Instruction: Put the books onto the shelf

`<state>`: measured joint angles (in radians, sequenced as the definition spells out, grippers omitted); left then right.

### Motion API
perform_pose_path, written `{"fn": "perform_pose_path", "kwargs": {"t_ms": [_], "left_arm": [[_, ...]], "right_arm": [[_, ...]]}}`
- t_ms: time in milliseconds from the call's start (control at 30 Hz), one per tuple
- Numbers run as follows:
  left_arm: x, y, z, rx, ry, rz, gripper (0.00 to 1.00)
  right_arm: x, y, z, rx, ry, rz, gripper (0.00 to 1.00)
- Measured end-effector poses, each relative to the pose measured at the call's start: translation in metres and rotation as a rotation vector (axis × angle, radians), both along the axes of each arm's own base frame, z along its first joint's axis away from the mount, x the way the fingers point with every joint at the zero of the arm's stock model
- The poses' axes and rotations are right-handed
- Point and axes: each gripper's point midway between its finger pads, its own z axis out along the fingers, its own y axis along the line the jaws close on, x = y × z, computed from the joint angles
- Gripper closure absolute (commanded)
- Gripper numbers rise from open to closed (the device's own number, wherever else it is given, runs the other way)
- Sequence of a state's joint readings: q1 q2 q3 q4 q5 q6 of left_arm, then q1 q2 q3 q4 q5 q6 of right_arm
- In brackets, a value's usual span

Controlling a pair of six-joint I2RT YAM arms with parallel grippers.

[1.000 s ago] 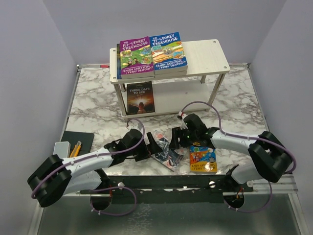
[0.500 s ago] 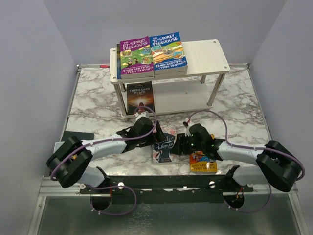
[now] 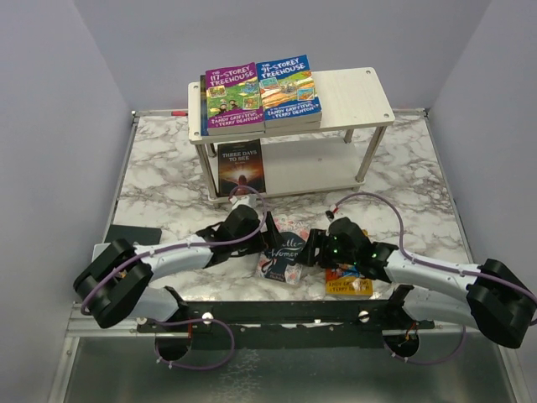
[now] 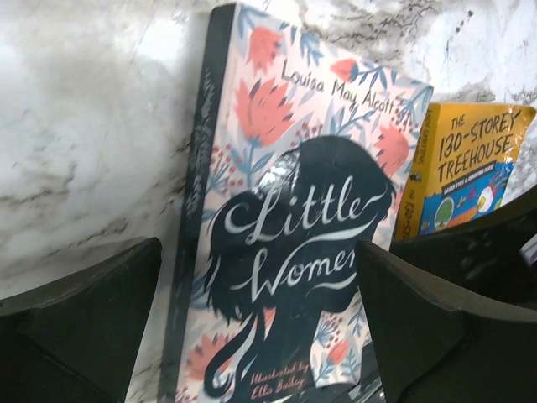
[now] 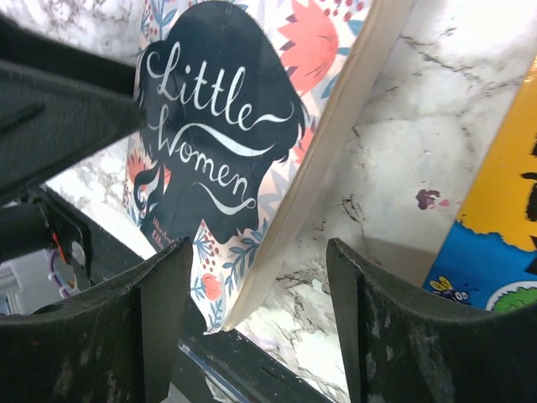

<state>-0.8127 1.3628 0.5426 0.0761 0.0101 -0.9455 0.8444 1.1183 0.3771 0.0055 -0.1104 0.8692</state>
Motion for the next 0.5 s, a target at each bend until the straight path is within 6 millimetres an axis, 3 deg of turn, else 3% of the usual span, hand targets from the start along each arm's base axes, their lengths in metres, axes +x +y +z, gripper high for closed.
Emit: {"fn": "perform_pose_path", "kwargs": {"t_ms": [200,500], "left_arm": [[-0.018,0.018,-0.001,0.002,0.003,-0.001,0.01],[-0.02,0.016,-0.003,0.0,-0.001,-0.02,0.06]], "right_arm": [[0.007,-0.003,-0.001,-0.006,0.008,-0.073,0.37],[0.016,0.004,-0.002,-0.001,0.022,-0.108,0.46]]}}
